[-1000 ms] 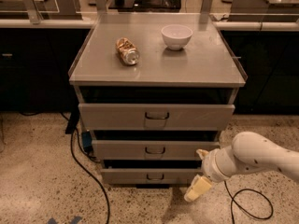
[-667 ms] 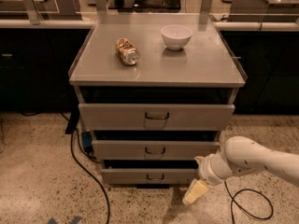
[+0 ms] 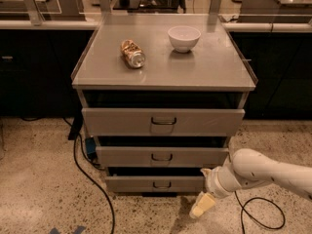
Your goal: Open bottom drawer
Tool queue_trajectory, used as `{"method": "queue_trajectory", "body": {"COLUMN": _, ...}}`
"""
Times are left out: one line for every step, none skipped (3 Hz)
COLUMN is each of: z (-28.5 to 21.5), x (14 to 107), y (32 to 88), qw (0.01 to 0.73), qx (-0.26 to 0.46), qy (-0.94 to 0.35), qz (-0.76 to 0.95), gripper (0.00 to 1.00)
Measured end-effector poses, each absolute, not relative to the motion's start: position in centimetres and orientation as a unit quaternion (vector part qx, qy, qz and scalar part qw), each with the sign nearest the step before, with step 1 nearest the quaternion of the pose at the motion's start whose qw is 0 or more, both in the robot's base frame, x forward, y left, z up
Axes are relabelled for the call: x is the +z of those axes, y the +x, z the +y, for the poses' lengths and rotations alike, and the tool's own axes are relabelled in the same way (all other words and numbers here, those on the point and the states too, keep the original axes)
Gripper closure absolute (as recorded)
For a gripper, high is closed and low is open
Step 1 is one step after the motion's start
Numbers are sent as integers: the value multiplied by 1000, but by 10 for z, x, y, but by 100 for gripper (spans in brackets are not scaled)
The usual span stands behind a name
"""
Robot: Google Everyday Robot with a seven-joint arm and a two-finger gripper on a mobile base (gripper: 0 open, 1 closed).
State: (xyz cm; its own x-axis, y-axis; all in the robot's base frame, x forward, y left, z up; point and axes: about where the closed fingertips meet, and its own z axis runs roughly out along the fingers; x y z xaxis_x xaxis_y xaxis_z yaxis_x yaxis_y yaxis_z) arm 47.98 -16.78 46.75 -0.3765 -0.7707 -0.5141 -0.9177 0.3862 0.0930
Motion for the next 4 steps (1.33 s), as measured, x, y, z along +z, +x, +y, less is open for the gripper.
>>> {"method": "queue_trajectory", "body": {"z": -160, "x": 421, "y": 473, "qw": 191, "qx": 180, "qy": -542, "qz": 798, "gripper": 0}}
{"method": "queue_trajectory", "body": {"z": -157, "x": 372, "y": 472, "qw": 197, "qx": 173, "qy": -532, "qz": 805, "gripper": 0}}
{"method": "queue_trajectory", "body": {"z": -162, "x": 320, "y": 481, "qw": 195, "qx": 168, "qy": -493, "qz": 831, "gripper": 0}}
{"method": "queue_trajectory", "body": {"z": -161, "x": 316, "y": 482, "qw": 195, "qx": 173, "qy": -493, "qz": 830, "gripper": 0}}
